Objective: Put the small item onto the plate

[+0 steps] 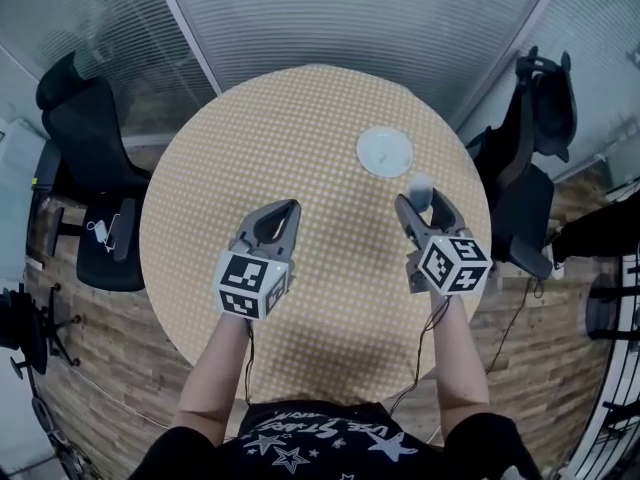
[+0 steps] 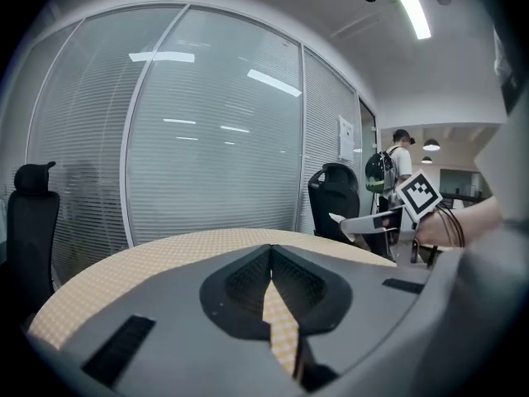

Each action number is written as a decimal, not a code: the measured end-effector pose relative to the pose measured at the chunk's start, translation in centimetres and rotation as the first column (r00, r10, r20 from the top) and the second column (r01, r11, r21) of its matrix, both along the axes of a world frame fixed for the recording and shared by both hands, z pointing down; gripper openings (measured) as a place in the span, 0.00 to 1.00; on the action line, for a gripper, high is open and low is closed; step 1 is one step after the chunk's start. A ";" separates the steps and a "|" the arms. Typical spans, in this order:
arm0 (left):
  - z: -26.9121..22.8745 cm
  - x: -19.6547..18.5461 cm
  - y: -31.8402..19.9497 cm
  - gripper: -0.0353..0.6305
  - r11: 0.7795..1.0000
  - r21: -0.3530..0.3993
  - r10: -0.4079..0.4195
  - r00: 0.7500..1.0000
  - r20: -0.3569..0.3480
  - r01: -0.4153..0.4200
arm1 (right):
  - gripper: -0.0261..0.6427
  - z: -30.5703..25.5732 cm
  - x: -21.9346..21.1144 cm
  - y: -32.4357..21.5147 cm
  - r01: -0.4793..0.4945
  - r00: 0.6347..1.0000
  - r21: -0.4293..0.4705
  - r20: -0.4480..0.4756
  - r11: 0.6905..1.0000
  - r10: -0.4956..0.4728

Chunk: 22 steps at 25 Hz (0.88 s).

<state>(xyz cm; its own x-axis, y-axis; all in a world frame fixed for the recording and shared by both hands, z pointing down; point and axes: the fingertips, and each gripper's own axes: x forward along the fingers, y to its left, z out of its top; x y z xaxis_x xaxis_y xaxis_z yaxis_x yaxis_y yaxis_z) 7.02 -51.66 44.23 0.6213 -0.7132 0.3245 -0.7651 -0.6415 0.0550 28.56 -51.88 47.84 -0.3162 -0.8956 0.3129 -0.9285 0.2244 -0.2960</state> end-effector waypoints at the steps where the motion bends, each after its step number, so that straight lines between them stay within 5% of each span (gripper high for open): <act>1: 0.5 0.0 -0.4 0.06 1.000 -0.007 -0.003 1.000 0.004 0.003 | 0.49 0.5 0.0 -0.7 0.006 1.000 -0.004 -0.003 1.000 -0.006; 22: 7.8 0.0 -5.8 0.06 0.996 -0.090 -0.022 0.997 0.069 0.028 | 0.49 10.0 0.3 -11.8 0.059 0.991 -0.140 -0.112 0.988 -0.075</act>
